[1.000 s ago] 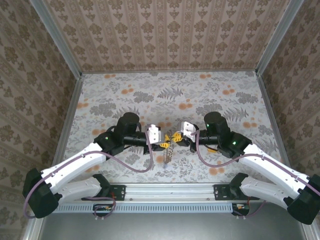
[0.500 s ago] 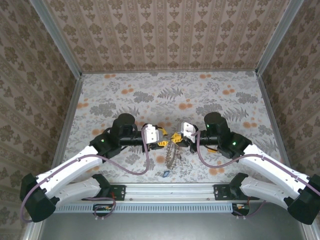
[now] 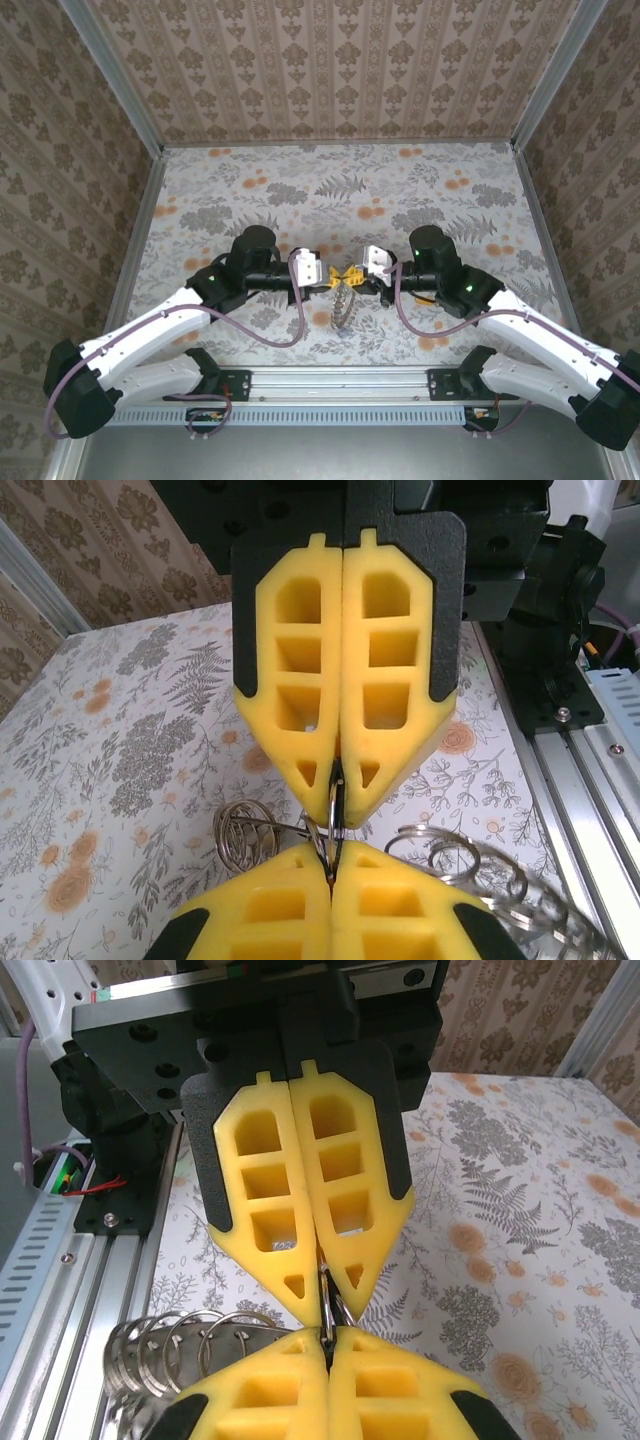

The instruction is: Put the keys on the keyring

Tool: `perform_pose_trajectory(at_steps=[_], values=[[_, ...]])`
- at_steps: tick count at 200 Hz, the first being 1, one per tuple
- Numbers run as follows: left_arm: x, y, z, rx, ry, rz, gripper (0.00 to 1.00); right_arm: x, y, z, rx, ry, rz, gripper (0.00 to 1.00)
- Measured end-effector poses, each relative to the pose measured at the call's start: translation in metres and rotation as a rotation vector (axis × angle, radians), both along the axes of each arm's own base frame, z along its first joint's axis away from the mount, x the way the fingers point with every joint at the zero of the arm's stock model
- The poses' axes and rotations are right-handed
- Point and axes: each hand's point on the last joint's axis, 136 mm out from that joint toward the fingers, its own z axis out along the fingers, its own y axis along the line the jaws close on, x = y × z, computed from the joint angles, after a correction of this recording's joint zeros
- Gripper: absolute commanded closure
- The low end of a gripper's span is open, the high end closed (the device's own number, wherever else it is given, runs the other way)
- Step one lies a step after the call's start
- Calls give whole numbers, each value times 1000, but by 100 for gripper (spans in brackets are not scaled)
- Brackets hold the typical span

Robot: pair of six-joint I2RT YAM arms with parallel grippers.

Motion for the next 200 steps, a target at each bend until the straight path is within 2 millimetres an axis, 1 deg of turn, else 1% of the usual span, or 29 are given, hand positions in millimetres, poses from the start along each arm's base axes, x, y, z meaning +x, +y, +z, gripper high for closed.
perform_pose_trajectory(at_steps=[4,13,22,28,44,58,82,101,147,200], values=[[0,0,0,1,0,0,100,0,0,0,-1,-2,-1,85],[0,0,0,1,-2,-2,100,0,-1,-1,-6,-15,-2,78],[0,1,-2,10,1,1,100,-2,-3,-2,-15,-32,2,74],[0,2,-4,20,3,4,100,-3,-4,-1,-20,-43,3,73],[-1,4,-10,51,8,9,100,-4,-9,-2,-42,-72,-2,73],[-1,7,-13,74,11,11,100,-6,-13,-7,-69,-81,-1,73],[-2,7,-11,86,3,6,100,-8,-17,-17,-115,-70,1,74],[-5,6,-10,89,0,-3,100,-8,-17,-21,-134,-55,5,74],[-7,2,-17,108,15,-22,100,-8,-8,-17,-131,-49,22,73],[-7,1,-15,99,9,-21,100,-10,-7,-7,-99,-78,23,76]])
